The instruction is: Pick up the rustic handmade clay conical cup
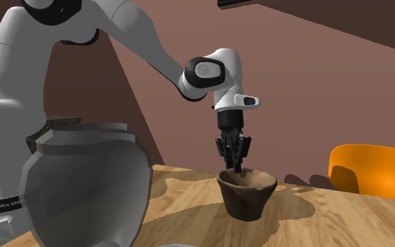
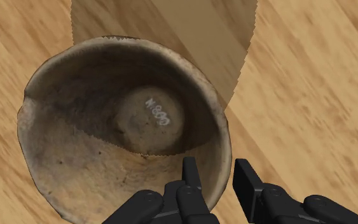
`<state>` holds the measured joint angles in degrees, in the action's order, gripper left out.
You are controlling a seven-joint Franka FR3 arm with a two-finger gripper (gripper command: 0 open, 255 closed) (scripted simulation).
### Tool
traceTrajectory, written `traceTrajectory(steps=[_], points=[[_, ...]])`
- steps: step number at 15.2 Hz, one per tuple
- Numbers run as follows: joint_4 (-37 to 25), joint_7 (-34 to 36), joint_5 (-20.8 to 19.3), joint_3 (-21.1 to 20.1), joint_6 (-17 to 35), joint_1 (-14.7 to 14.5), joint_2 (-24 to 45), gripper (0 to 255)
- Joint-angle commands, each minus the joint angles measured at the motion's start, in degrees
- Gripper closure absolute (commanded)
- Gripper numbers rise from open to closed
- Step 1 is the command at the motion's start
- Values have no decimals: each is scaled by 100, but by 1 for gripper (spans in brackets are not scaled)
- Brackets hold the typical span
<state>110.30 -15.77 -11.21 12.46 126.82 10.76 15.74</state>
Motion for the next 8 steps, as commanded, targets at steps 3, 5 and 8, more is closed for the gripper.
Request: traceTrajectory(steps=[3, 5, 8], points=[[0, -1, 1, 0, 1, 1, 4, 255], [12, 6, -2, -1, 5, -3, -2, 255], [-79, -26, -1, 0, -194, -11, -114, 255]])
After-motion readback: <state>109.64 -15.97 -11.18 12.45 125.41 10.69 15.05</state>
